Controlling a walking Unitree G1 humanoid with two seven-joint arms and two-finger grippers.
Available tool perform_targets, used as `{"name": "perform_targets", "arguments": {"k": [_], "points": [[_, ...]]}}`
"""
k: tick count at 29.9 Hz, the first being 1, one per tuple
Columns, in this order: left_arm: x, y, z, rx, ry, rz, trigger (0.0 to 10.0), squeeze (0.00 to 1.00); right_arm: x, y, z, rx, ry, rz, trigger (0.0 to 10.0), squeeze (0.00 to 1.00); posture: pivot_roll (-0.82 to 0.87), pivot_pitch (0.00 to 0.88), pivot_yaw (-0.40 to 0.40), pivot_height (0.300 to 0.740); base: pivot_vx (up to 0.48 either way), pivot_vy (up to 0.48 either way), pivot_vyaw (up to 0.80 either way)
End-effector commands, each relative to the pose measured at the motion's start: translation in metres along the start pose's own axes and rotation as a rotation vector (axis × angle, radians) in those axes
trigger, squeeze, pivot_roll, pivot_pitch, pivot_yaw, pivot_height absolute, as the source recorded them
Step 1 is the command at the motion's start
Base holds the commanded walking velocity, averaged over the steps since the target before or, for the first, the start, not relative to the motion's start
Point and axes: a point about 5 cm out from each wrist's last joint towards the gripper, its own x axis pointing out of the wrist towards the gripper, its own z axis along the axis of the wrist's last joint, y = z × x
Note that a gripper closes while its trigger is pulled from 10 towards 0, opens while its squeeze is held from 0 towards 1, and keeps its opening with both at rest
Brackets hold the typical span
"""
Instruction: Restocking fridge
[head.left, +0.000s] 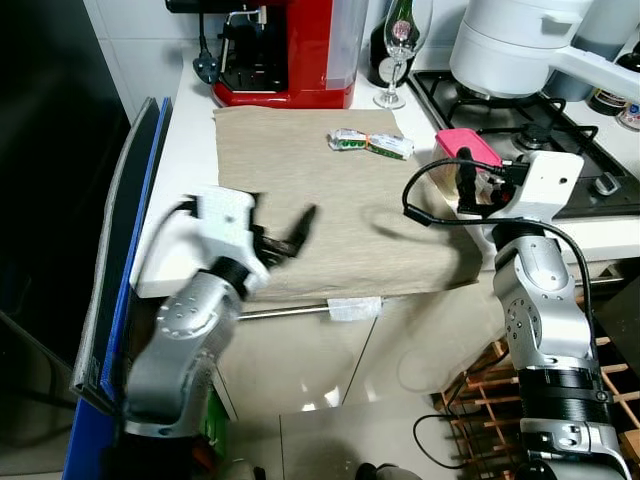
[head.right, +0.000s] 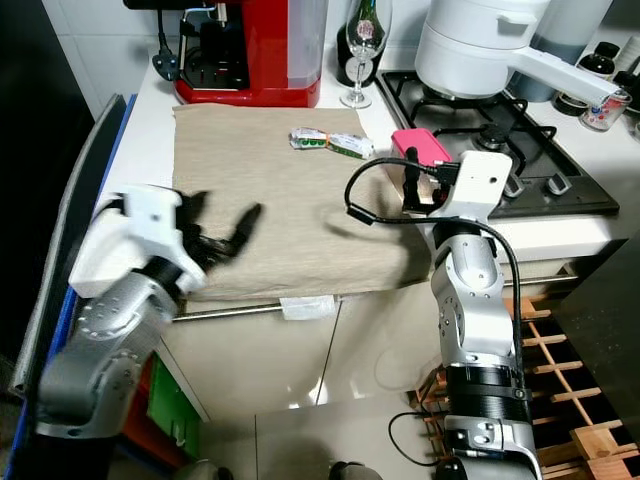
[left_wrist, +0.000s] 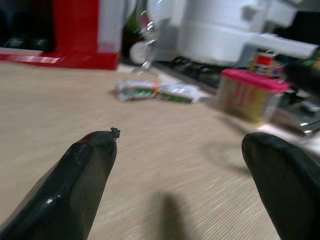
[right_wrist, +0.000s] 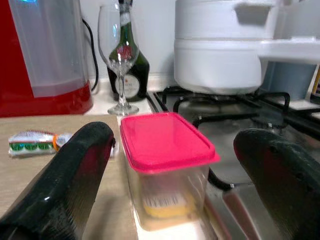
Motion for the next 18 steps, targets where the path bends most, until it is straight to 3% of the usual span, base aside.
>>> {"name": "perform_targets", "arguments": {"k": [1, 5, 12, 13, 14, 18], "points": [[0.002, -0.001, 0.007, 0.007, -0.030, -0.032, 10.0, 0.00, -0.003, -0.001, 0.002, 0.004, -0.005, 0.003, 10.0, 0.19, 0.01, 0.025, -0.011, 0.740, 0.000, 0.000, 0.00], [0.009, -0.006, 0.019, 0.000, -0.059, -0.074, 10.0, 0.00, -0.003, -0.003, 0.000, -0.001, 0.030, -0.004, 10.0, 0.18, 0.00, 0.021, -0.004, 0.740, 0.000, 0.000, 0.00], [0.010, -0.005, 0.017, -0.016, -0.057, -0.064, 10.0, 0.00, 0.001, -0.007, -0.006, -0.002, 0.086, -0.004, 10.0, 0.17, 0.00, 0.021, -0.001, 0.740, 0.000, 0.000, 0.00], [0.009, -0.005, 0.016, -0.021, -0.053, -0.062, 10.0, 0.00, 0.002, -0.008, -0.007, -0.010, 0.098, 0.002, 10.0, 0.15, 0.01, 0.021, -0.002, 0.740, 0.000, 0.000, 0.00], [0.008, -0.006, 0.014, -0.027, -0.047, -0.059, 10.0, 0.00, 0.003, -0.009, -0.009, -0.031, 0.113, 0.006, 10.0, 0.00, 0.01, 0.021, -0.003, 0.740, 0.000, 0.000, 0.00], [0.004, -0.010, 0.012, -0.049, -0.043, -0.066, 10.0, 0.00, 0.007, -0.016, -0.008, -0.064, 0.121, -0.004, 10.0, 0.00, 0.02, 0.023, -0.009, 0.740, 0.000, 0.000, 0.00]]}}
